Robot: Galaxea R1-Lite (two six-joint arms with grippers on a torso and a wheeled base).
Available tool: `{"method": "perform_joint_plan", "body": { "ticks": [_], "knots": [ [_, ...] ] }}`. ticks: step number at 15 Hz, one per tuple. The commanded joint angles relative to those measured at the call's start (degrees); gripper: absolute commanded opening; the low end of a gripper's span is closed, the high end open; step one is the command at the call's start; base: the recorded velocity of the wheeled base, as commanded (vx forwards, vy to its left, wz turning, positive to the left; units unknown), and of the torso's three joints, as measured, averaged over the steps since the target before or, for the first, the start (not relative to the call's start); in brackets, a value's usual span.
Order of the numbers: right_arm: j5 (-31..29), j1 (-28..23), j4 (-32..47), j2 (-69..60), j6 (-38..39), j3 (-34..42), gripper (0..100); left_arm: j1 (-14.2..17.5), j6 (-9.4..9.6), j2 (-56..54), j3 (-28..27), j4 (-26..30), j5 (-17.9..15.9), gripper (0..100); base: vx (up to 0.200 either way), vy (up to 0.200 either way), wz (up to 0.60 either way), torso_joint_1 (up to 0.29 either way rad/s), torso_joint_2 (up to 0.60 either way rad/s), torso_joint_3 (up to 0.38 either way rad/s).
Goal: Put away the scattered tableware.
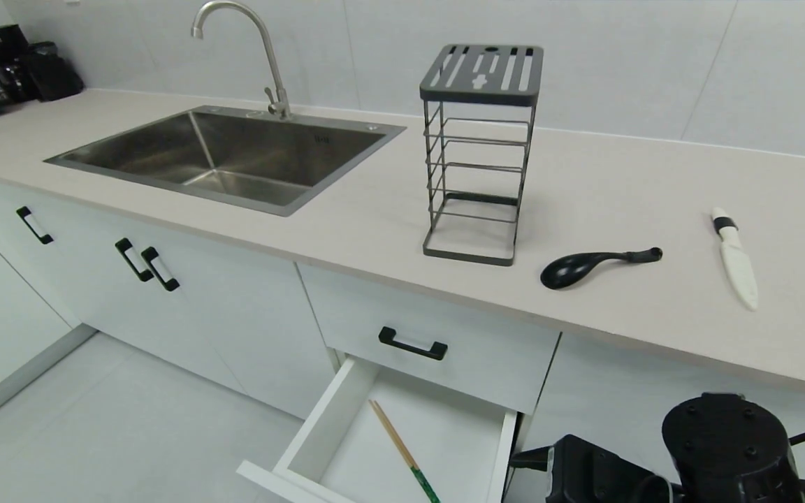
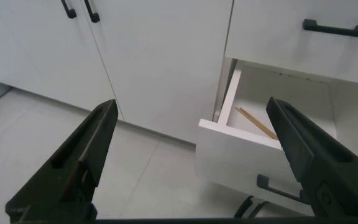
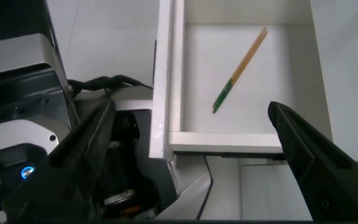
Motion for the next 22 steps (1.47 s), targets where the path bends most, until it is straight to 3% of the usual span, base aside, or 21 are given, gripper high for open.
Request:
{"method": "perform_joint_plan", "body": {
  "ticks": [1,14,22],
  "knots": [
    [0.05,0.04,-0.01,1.08,-0.04,-0.65,100,0.02,-0.01,0.0,0.0,0.07,-0.02,100,0.0,0.0,0.0,0.115,-0.5,-0.222],
    [2.08,1.01,0.26,4.33,0.14,-7.77,100,0.02,-0.01,0.0,0.0,-0.02,-0.02,100,0.0,0.0,0.0,0.309,-0.52,-0.248],
    [4.1,1.01,0.43,6.35,4.62,-4.79,100,0.02,-0.01,0.0,0.0,0.07,-0.02,100,0.0,0.0,0.0,0.252,-0.49,-0.238]
  ]
}}
